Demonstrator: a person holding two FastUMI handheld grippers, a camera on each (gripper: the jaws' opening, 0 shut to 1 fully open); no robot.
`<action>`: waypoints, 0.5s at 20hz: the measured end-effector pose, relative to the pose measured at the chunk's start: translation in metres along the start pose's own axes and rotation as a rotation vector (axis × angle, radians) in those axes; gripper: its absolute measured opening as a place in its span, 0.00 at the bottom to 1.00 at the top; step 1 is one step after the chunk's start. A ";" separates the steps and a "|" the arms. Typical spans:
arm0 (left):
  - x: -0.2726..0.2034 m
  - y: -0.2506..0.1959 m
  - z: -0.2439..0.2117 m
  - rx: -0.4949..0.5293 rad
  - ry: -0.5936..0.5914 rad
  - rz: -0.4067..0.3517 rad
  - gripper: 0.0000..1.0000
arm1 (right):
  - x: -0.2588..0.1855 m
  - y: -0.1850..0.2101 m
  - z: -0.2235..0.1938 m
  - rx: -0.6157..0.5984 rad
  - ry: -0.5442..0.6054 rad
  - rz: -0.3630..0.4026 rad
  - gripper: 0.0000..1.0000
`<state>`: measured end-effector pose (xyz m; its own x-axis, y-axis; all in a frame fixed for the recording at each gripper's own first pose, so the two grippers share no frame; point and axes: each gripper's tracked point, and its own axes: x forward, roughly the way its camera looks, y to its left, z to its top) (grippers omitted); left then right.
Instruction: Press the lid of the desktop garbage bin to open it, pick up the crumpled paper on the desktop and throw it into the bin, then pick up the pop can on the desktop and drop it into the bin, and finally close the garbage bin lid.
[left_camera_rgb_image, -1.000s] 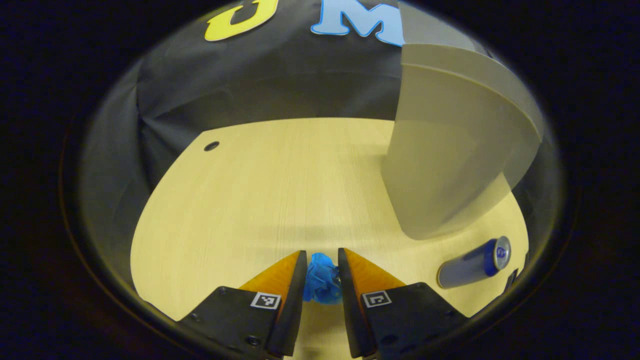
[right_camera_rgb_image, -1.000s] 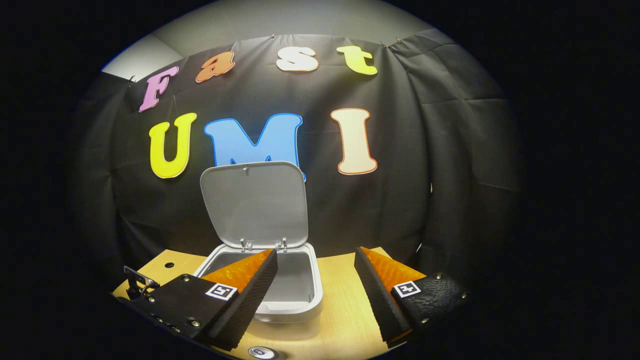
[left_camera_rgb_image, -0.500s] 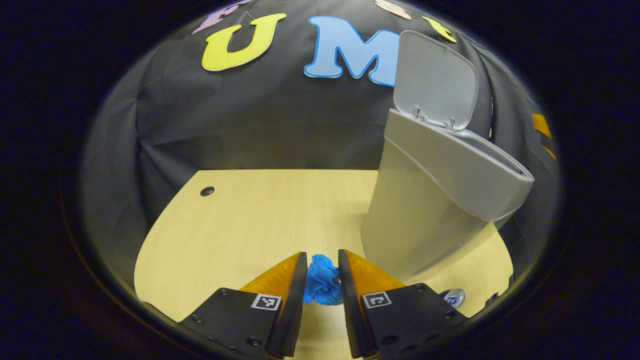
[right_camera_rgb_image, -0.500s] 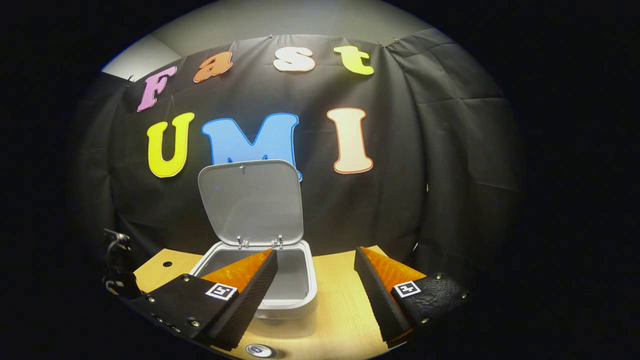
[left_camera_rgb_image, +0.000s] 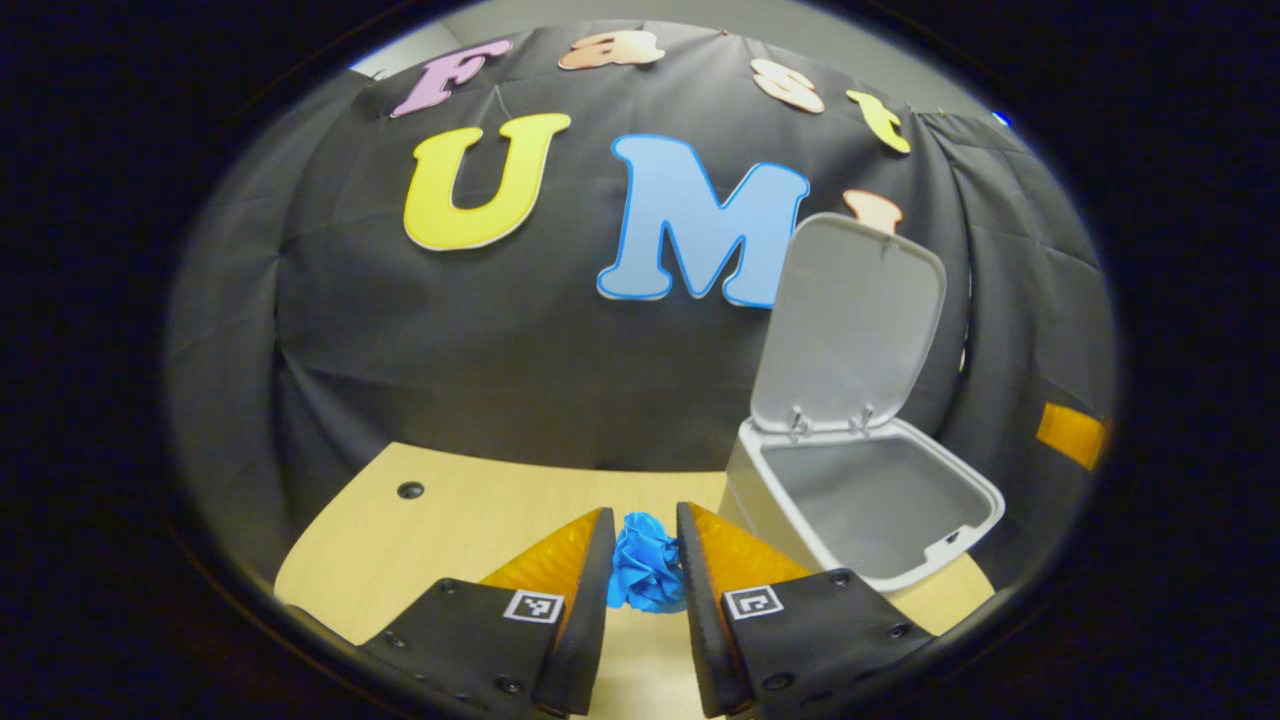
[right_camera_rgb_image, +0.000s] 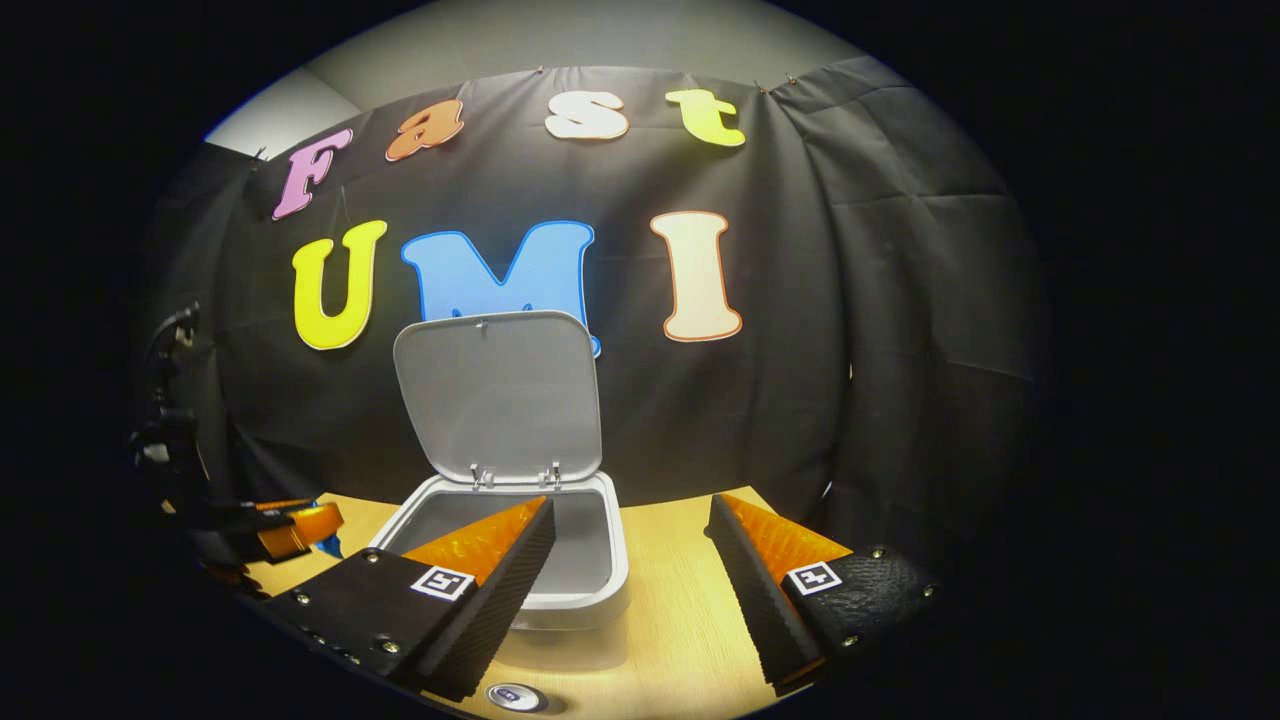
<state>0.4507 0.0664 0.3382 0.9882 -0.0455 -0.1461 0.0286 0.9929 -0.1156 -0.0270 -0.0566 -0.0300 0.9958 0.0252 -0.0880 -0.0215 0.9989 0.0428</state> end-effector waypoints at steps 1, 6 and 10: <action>0.001 -0.006 0.014 0.009 -0.028 -0.012 0.46 | 0.000 0.000 -0.001 -0.001 0.004 0.001 1.00; -0.001 -0.046 0.056 0.083 -0.144 -0.092 0.44 | -0.006 0.004 -0.022 -0.012 0.043 0.010 0.98; -0.007 -0.086 0.082 0.128 -0.212 -0.178 0.41 | -0.013 0.009 -0.035 -0.017 0.068 0.024 1.00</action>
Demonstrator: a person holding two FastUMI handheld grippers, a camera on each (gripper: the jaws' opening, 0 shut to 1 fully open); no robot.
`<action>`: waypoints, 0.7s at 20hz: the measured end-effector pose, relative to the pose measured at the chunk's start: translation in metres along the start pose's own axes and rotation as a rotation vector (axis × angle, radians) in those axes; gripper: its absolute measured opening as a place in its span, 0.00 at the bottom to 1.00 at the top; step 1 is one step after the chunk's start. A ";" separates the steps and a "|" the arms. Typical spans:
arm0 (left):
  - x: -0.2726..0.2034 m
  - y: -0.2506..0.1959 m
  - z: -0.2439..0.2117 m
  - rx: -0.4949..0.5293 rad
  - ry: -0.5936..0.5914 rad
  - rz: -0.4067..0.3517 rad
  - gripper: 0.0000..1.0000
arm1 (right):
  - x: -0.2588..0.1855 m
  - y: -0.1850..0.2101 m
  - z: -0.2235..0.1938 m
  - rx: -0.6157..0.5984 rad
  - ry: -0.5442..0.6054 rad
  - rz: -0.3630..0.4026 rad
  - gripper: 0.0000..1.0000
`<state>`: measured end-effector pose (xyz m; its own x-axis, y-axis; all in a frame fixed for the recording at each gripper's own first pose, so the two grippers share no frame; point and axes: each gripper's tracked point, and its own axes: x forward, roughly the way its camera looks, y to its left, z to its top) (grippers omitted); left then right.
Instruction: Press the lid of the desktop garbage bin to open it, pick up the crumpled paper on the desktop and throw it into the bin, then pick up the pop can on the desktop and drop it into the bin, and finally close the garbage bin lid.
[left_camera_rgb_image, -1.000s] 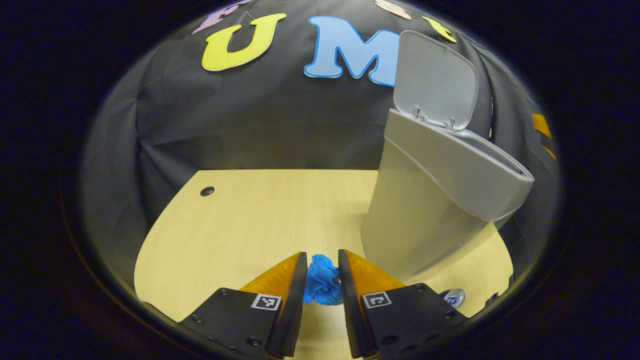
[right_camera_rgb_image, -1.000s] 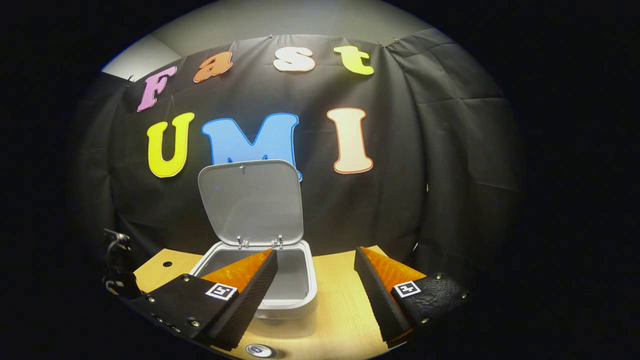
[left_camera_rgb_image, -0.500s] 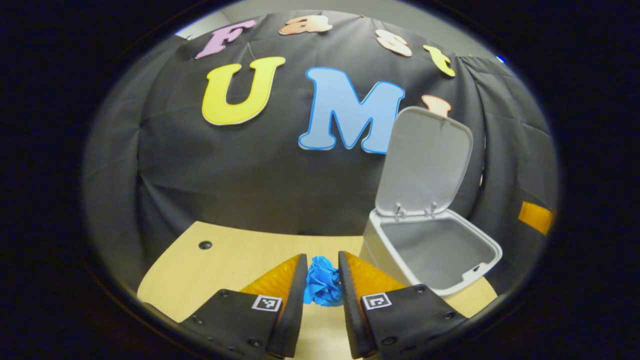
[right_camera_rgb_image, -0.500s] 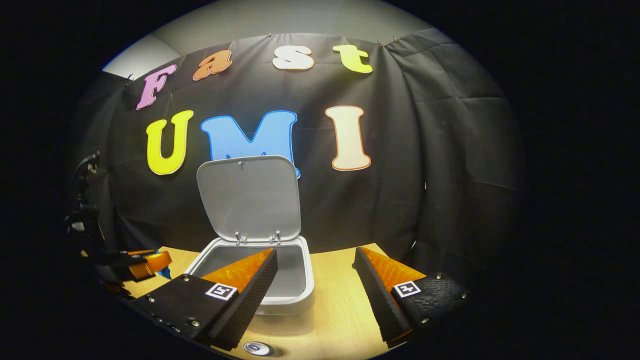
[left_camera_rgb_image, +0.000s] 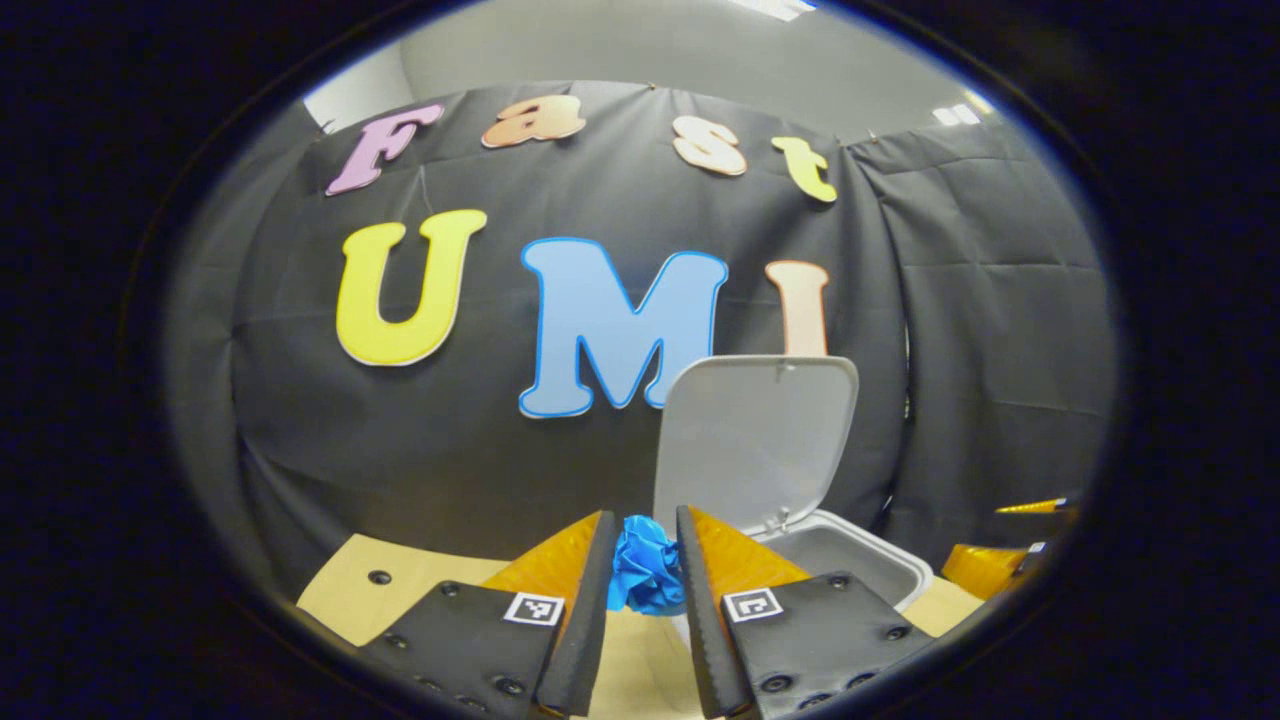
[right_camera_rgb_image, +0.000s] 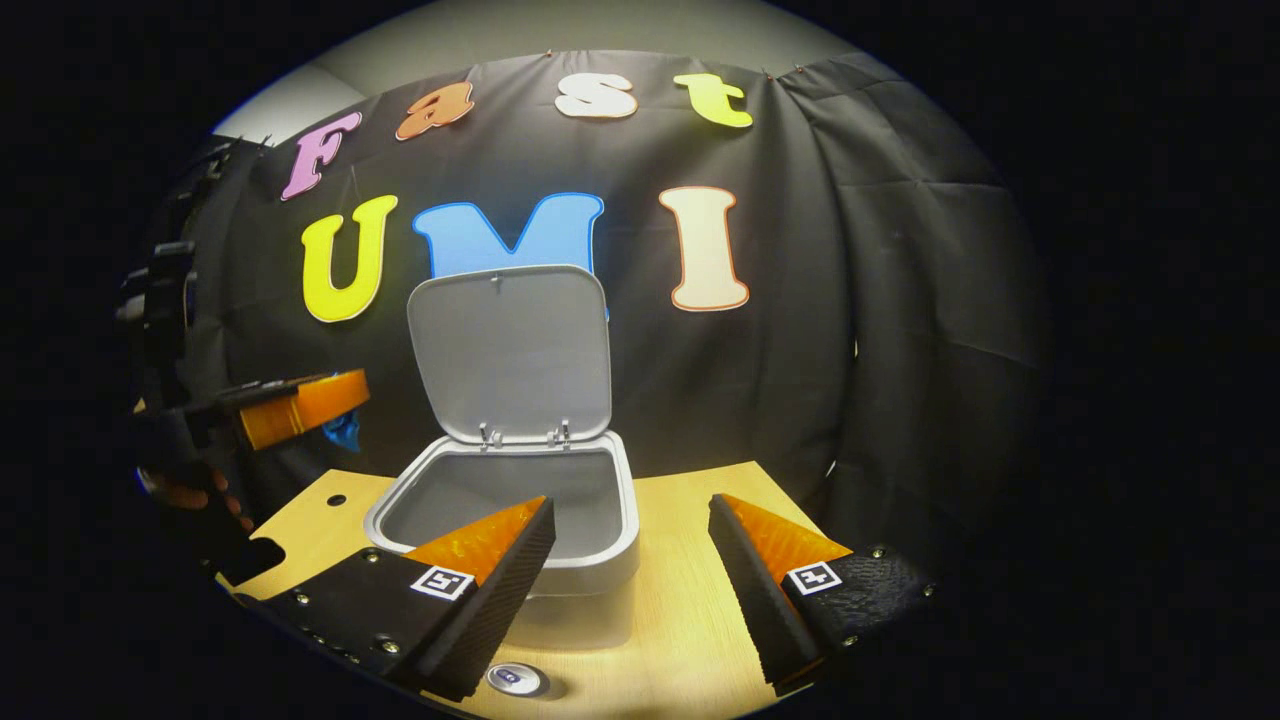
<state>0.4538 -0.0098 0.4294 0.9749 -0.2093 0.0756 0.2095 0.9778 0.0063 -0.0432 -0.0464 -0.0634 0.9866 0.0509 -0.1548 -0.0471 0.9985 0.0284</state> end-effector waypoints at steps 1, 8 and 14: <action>0.002 -0.009 0.003 0.016 -0.005 -0.019 0.41 | -0.001 0.001 -0.003 -0.004 0.005 0.003 0.98; 0.008 -0.058 0.006 0.032 -0.014 -0.129 0.45 | -0.009 0.004 -0.018 -0.012 0.031 0.012 0.98; 0.024 -0.087 -0.016 0.021 0.047 -0.199 0.42 | -0.013 0.000 -0.025 -0.002 0.048 -0.001 0.98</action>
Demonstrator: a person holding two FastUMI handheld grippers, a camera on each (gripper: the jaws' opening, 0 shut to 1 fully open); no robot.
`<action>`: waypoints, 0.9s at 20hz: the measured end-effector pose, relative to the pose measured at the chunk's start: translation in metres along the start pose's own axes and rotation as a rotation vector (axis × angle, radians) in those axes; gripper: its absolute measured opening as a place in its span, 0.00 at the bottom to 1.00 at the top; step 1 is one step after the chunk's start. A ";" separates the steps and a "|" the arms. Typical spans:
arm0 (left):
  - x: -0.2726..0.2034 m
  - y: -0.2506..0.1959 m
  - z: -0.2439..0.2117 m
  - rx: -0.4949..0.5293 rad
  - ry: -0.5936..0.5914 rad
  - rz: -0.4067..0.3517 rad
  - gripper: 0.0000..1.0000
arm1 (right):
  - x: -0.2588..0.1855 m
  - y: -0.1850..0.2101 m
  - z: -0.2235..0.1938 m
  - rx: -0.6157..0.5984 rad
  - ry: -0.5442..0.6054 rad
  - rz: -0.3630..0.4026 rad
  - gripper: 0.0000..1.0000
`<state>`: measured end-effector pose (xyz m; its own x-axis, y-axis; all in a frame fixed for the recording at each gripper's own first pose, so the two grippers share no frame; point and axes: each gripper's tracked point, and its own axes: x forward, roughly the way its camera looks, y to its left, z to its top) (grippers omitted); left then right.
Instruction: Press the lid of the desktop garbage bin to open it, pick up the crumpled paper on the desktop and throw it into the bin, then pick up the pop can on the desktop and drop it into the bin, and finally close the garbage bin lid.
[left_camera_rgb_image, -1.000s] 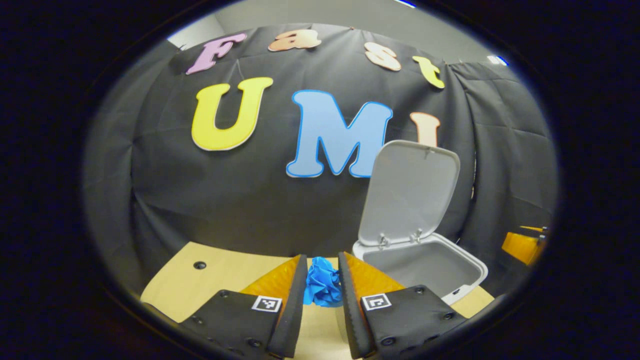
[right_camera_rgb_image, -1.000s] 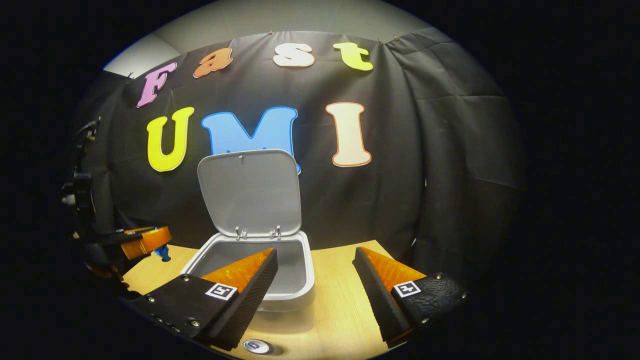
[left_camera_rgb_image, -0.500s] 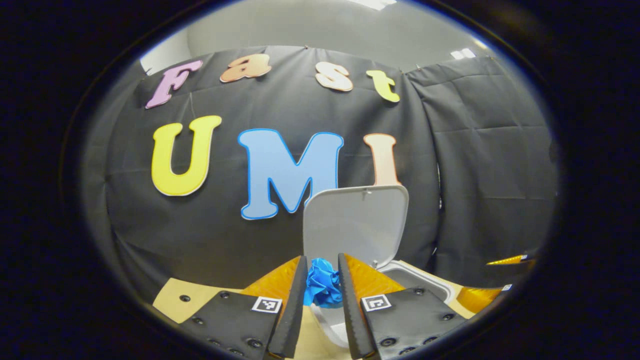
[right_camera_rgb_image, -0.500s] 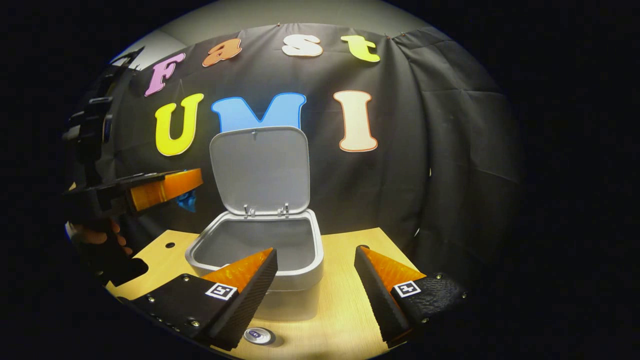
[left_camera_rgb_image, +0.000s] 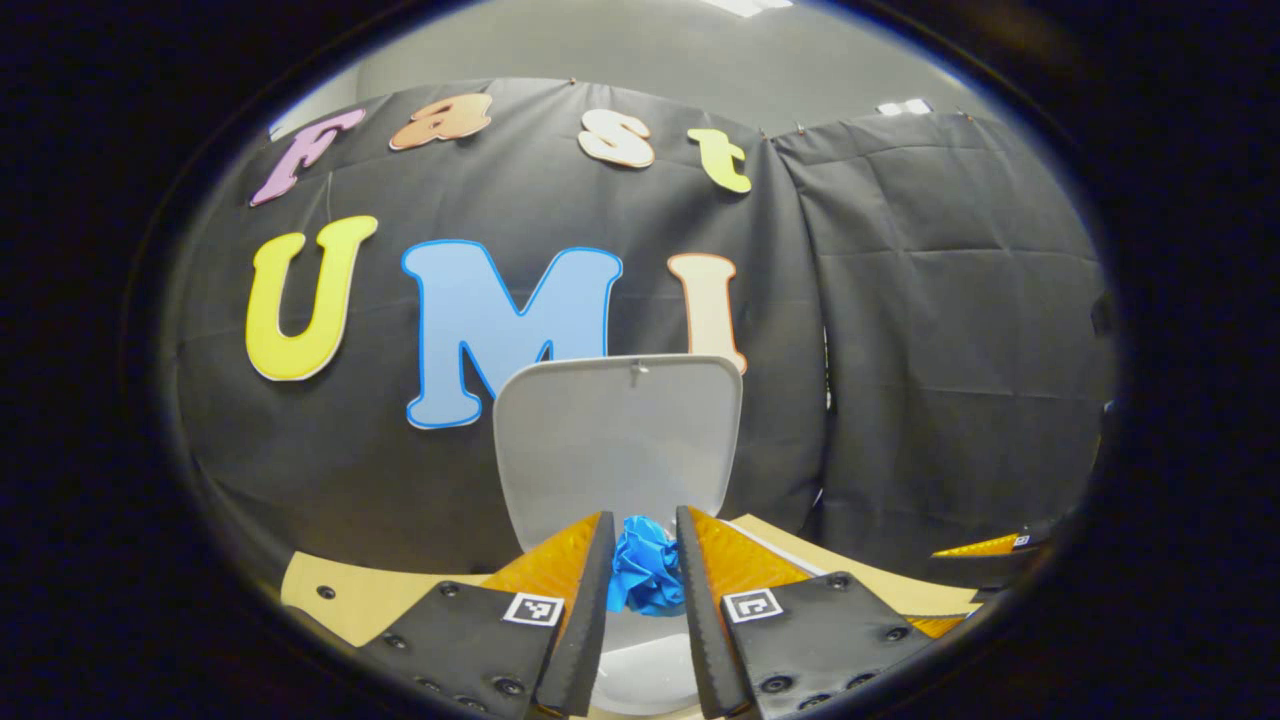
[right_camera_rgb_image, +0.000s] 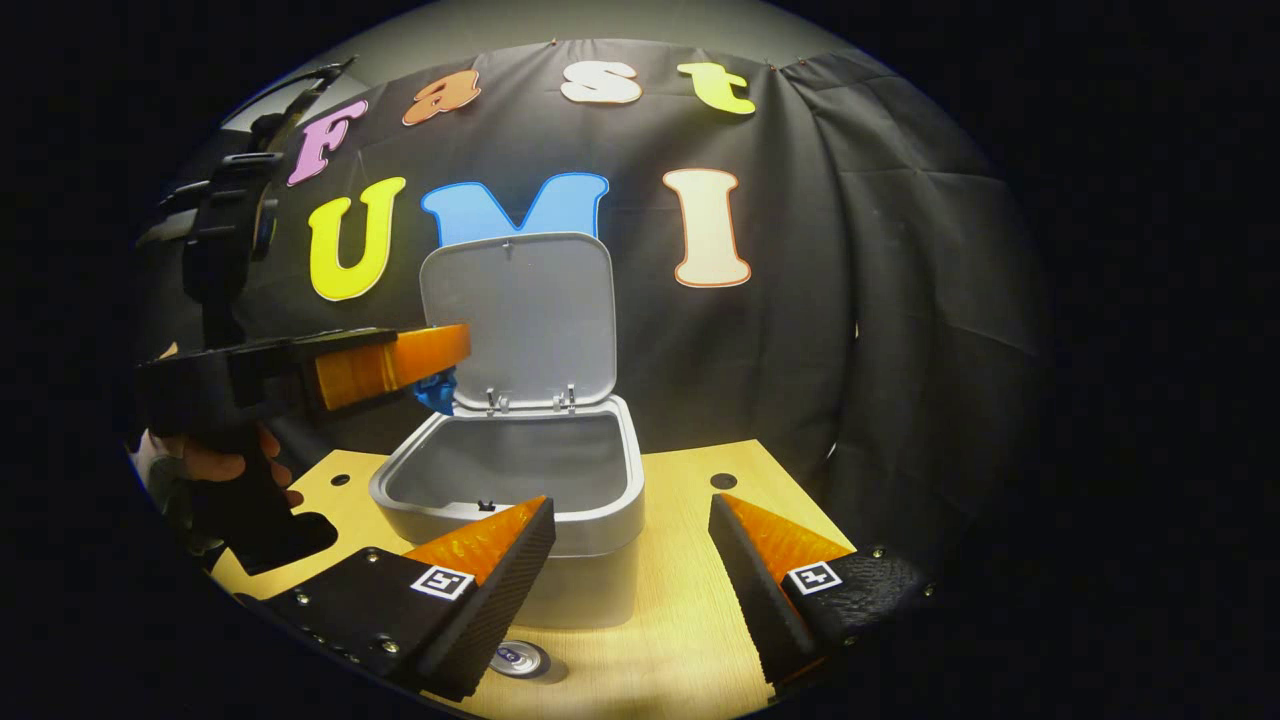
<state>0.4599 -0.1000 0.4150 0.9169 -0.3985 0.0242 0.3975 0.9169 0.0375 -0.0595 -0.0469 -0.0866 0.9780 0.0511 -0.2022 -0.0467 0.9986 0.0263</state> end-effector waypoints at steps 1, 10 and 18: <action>0.002 -0.001 -0.004 -0.001 0.010 -0.001 0.49 | -0.001 -0.001 0.000 0.001 0.000 -0.003 0.98; 0.006 0.002 -0.006 0.016 0.016 0.016 0.89 | 0.004 -0.002 -0.003 0.007 0.007 -0.006 0.98; -0.007 0.037 -0.005 0.007 0.012 0.095 0.89 | 0.005 0.015 -0.014 -0.009 0.035 0.033 0.98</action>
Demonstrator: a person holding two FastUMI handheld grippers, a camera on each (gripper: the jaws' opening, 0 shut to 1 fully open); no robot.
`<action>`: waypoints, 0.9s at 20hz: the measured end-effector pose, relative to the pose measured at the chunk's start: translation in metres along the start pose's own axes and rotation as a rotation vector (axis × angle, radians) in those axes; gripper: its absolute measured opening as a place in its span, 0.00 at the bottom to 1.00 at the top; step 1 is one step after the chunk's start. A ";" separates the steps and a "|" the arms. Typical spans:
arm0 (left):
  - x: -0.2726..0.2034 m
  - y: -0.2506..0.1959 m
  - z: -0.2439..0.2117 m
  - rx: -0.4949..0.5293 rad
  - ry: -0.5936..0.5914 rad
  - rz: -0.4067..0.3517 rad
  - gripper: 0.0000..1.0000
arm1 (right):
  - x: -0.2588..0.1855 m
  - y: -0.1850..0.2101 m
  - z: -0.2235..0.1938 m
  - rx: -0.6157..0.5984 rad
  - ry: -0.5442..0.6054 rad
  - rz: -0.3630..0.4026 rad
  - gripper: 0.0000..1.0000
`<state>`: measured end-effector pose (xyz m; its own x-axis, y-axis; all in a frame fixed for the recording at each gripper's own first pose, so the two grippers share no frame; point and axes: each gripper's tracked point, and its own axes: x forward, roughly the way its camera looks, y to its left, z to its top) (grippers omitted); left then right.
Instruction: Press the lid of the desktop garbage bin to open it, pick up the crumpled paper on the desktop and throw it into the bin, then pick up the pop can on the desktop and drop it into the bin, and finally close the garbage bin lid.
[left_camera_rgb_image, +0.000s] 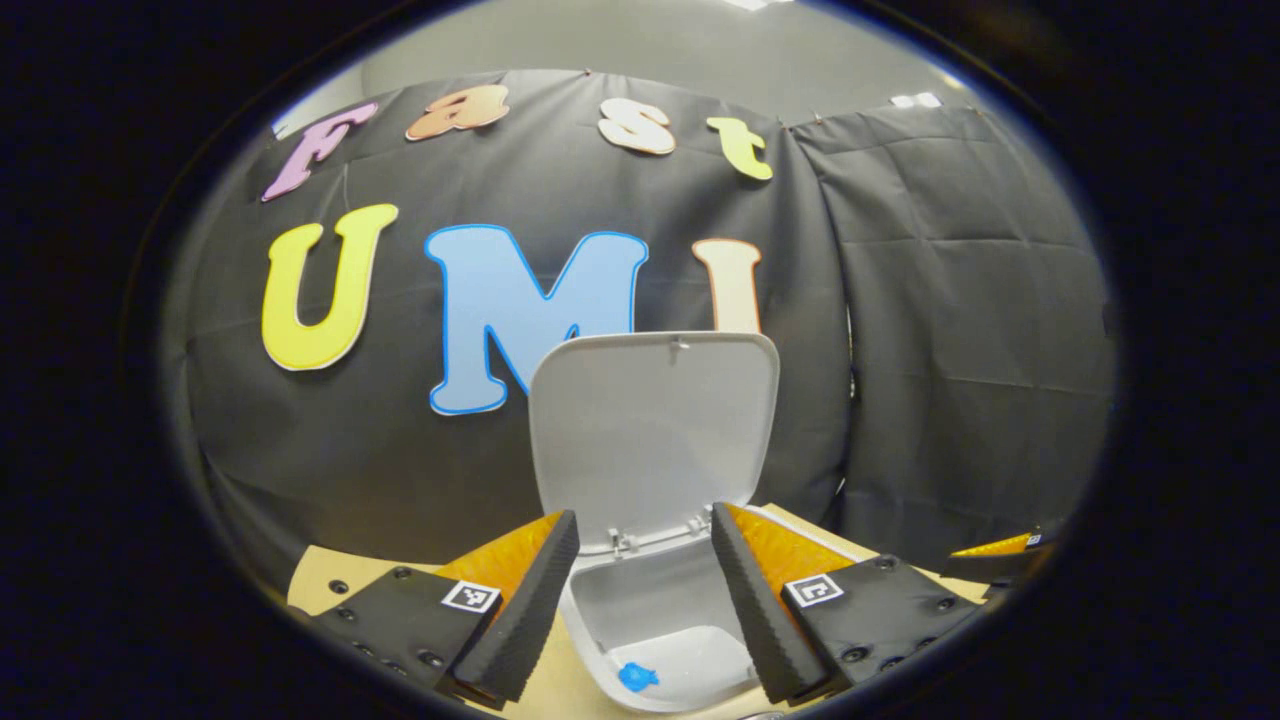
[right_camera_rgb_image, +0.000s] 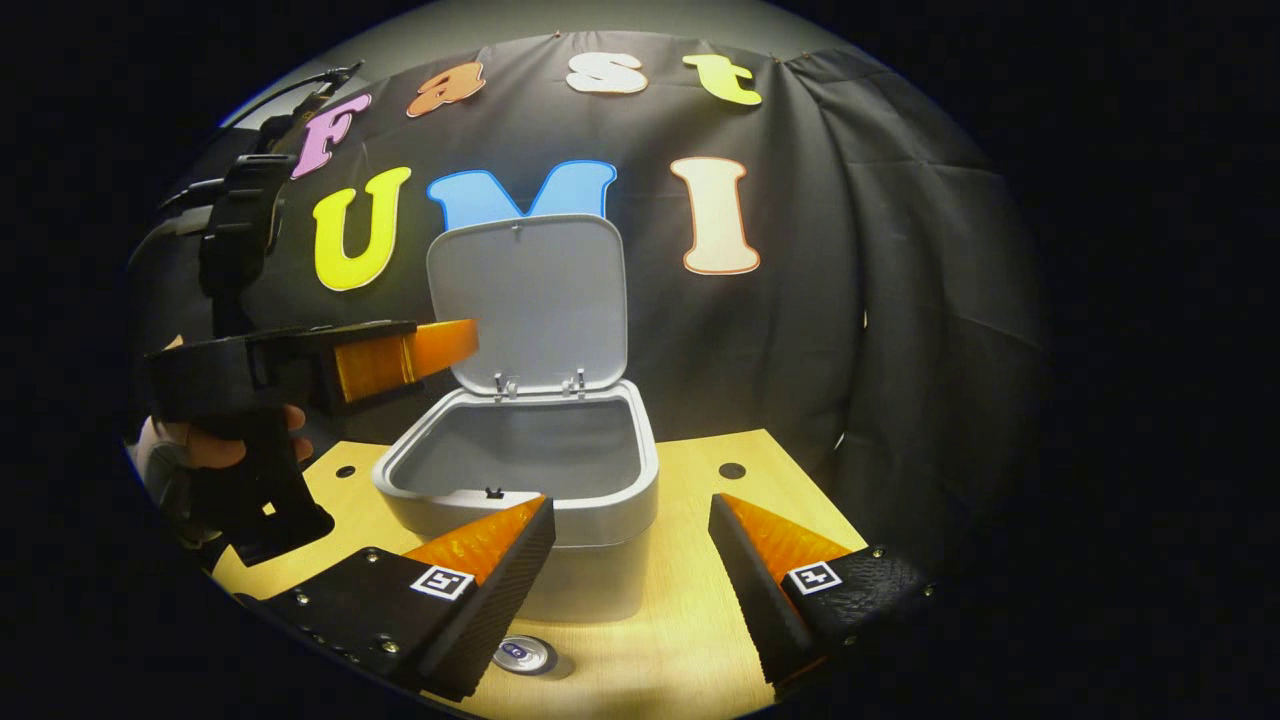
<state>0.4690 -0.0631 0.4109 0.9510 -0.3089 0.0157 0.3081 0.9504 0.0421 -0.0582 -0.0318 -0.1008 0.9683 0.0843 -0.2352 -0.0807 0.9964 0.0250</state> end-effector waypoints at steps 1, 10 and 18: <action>-0.002 0.006 -0.001 -0.003 0.001 0.012 0.89 | 0.000 0.003 -0.003 -0.004 0.005 0.009 0.98; -0.024 0.069 -0.012 -0.047 0.025 0.137 0.90 | -0.002 0.042 -0.040 -0.026 0.093 0.115 0.98; -0.050 0.113 -0.021 -0.069 0.044 0.238 0.88 | 0.002 0.067 -0.080 -0.049 0.205 0.205 0.98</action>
<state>0.4570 0.0605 0.3936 0.9968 -0.0757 -0.0271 0.0750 0.9968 -0.0258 -0.0807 0.0356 -0.1778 0.8631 0.2783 -0.4214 -0.2859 0.9571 0.0466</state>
